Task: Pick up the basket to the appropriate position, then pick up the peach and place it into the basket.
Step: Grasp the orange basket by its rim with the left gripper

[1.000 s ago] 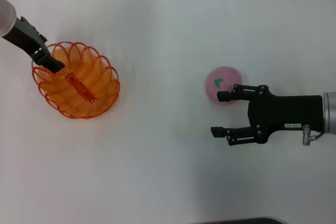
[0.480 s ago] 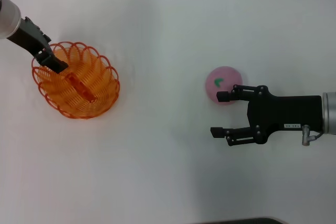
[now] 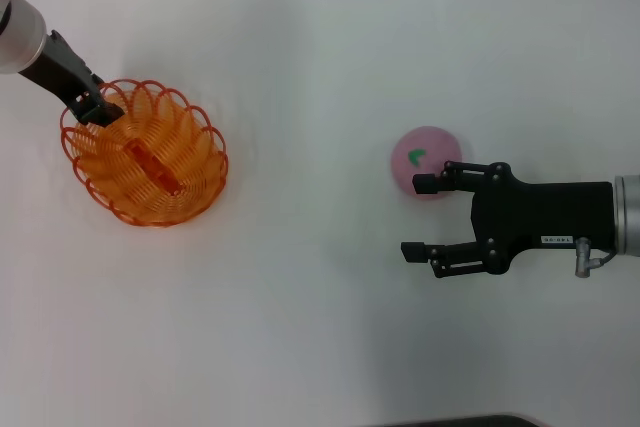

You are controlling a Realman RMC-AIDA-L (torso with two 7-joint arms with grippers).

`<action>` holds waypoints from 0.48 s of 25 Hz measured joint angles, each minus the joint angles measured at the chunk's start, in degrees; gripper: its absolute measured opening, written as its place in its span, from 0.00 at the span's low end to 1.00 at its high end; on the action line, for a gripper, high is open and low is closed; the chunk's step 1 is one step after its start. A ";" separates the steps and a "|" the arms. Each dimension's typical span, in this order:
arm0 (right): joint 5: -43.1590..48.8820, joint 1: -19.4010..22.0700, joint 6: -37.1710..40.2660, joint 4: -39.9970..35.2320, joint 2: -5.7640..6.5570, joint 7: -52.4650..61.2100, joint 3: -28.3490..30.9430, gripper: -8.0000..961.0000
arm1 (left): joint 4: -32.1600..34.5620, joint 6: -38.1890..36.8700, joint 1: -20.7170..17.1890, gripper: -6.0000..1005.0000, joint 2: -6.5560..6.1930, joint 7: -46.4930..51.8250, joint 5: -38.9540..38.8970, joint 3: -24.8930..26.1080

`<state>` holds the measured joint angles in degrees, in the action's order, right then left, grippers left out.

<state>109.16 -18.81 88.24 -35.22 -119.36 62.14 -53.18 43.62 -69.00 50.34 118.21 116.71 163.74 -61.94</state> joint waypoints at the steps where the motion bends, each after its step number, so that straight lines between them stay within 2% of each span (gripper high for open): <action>1: 0.00 0.00 0.00 0.00 0.00 0.00 0.00 0.89 | 0.11 -0.12 0.00 0.61 0.00 0.00 0.00 0.03; 6: 0.00 0.00 0.00 -0.03 -0.01 0.00 0.00 0.89 | 0.40 -0.55 0.01 0.50 0.00 0.02 0.00 0.06; 8: 0.00 0.00 0.00 -0.05 -0.06 0.00 0.00 0.89 | 0.41 -0.58 0.02 0.27 0.00 0.14 0.00 0.06; 12: 0.00 0.00 0.00 -0.07 -0.08 0.00 0.00 0.89 | 0.42 -0.61 0.10 0.19 0.00 0.55 0.00 -0.21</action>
<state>109.16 -18.81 88.24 -35.29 -119.44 62.14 -53.17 44.04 -69.61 50.44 118.22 117.25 163.74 -62.15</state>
